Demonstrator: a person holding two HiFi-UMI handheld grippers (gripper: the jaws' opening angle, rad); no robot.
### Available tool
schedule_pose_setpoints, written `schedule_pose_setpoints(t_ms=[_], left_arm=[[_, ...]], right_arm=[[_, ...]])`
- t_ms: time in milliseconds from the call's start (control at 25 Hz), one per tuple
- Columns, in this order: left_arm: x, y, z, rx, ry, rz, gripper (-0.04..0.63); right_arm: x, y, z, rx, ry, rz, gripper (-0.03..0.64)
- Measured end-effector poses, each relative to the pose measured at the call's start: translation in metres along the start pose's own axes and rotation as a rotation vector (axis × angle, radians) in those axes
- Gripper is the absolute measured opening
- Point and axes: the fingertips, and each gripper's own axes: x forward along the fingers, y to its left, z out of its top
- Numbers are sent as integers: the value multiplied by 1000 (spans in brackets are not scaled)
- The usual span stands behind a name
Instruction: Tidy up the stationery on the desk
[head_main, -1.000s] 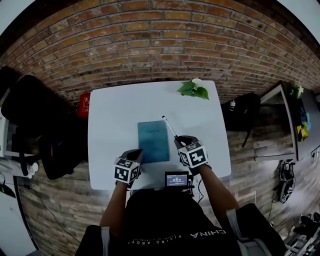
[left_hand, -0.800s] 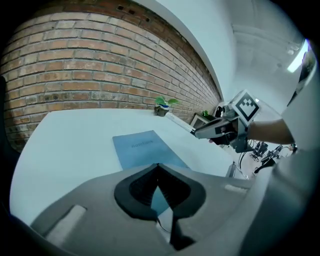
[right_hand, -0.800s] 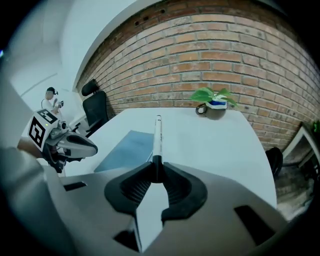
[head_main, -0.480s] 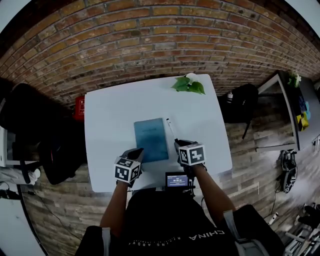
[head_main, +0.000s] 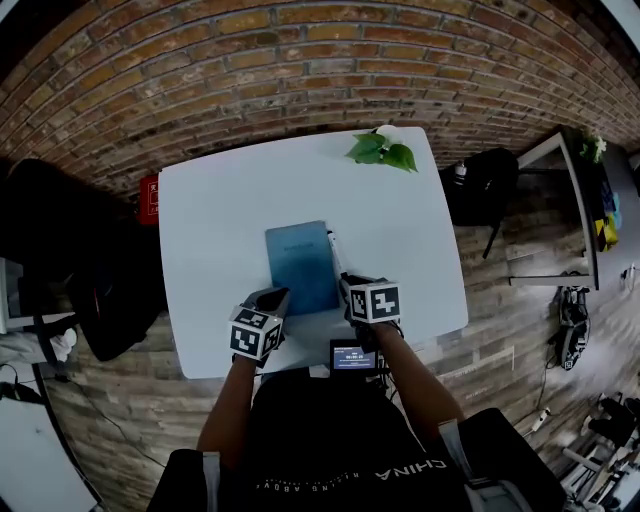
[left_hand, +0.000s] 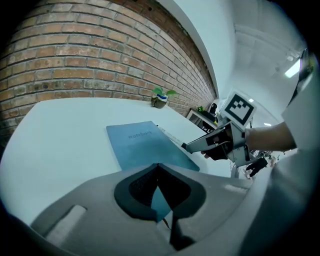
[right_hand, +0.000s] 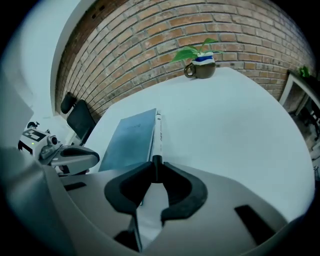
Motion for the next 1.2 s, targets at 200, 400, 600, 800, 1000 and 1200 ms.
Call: schedule_pose_setpoints(t_ms=[200, 400, 600, 800, 1000, 1200], left_arm=[[3, 1, -4, 6, 20, -12, 11], [3, 1, -5, 9, 27, -19, 11], [4, 0, -5, 11, 30, -25, 11], [3, -1, -5, 14, 28, -17, 11], [0, -3, -4, 14, 19, 1, 11], [-3, -8, -4, 15, 4, 30, 11]], right_arm=[[7, 9, -5, 11, 29, 27, 84], [6, 11, -7, -27, 40, 38, 91], [5, 16, -12, -71, 59, 94, 134], [2, 18, -14, -91, 58, 120, 141], [-7, 13, -10, -105, 31, 135, 141], [-21, 7, 0, -136, -28, 156, 123]])
